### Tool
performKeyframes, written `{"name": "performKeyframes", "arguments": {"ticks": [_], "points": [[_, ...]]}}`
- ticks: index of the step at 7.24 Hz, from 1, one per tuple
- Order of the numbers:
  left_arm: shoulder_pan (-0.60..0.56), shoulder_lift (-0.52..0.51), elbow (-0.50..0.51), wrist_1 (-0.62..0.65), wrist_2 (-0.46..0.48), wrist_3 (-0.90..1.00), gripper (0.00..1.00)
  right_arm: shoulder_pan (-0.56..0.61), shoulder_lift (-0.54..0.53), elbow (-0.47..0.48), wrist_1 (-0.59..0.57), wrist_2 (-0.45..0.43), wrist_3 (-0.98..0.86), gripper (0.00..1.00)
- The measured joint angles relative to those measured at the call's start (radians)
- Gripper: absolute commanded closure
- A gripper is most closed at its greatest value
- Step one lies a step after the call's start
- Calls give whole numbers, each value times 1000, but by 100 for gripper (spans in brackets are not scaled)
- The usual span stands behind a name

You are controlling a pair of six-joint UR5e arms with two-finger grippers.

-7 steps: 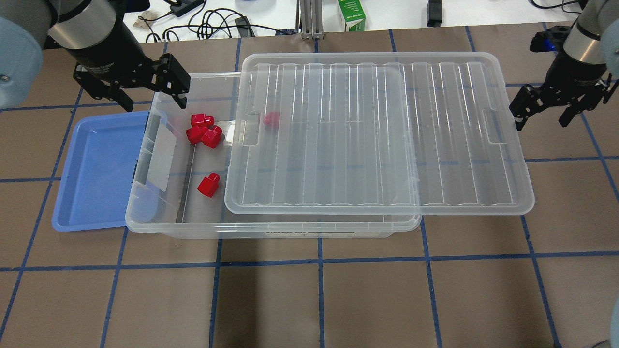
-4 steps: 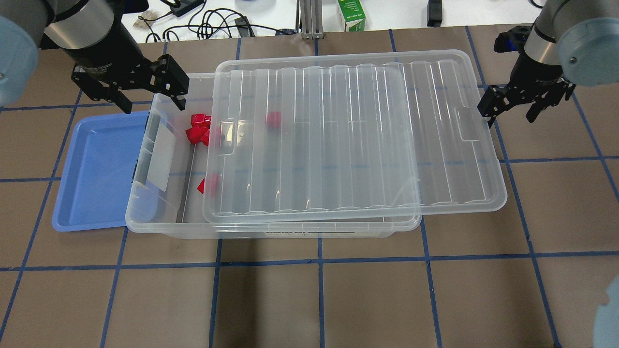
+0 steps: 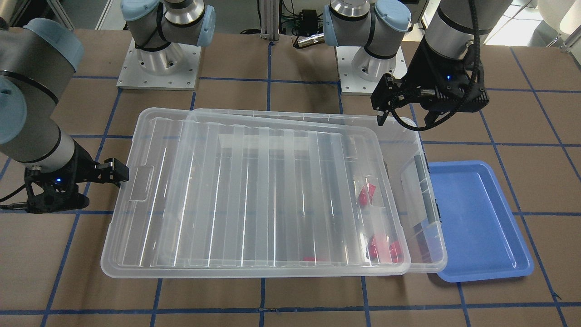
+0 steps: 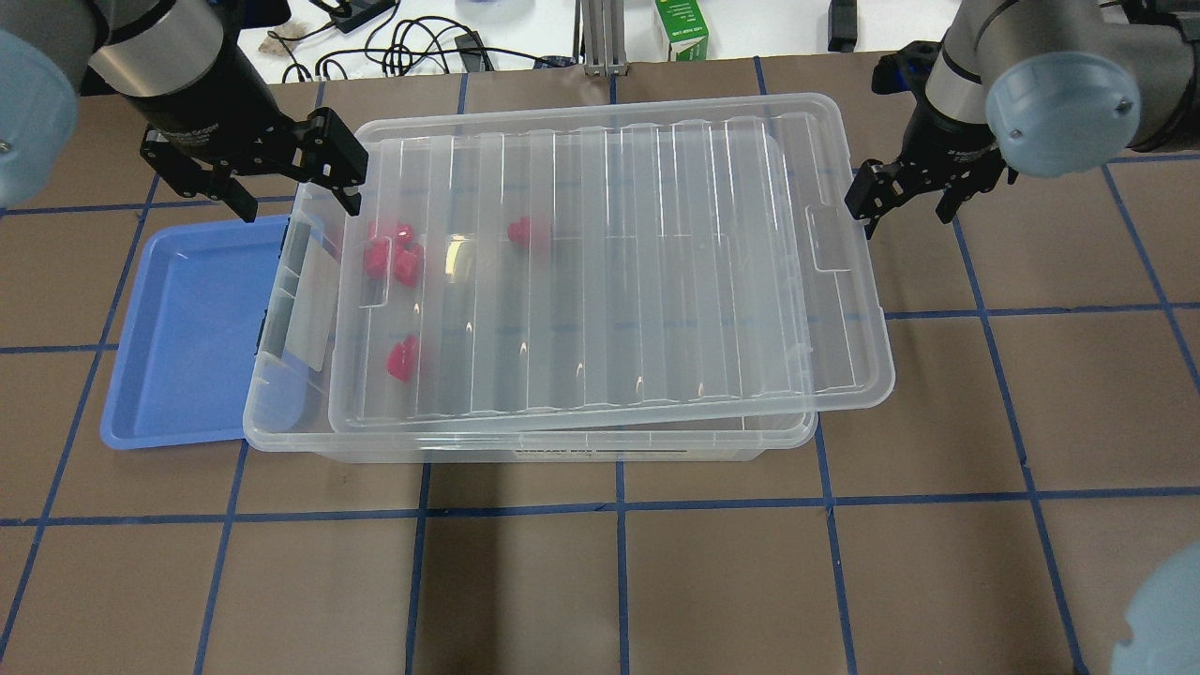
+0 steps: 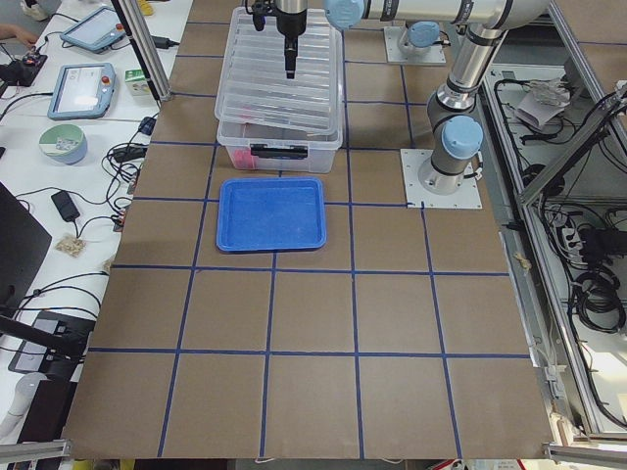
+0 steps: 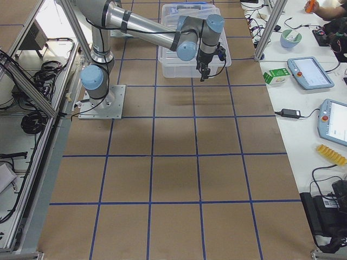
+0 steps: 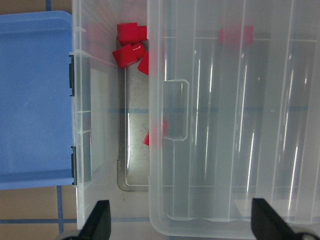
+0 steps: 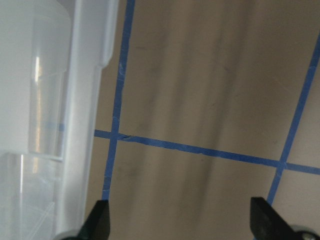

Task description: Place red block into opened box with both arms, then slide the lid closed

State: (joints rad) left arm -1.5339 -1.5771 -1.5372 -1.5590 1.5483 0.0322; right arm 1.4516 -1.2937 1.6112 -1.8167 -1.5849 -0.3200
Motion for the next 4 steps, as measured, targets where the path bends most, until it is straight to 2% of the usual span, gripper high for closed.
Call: {"name": "performKeyframes", "arguments": {"ticks": [4], "points": [[0, 8, 1, -5, 1, -1, 0, 54, 14, -5, -31, 7, 29, 0]]}}
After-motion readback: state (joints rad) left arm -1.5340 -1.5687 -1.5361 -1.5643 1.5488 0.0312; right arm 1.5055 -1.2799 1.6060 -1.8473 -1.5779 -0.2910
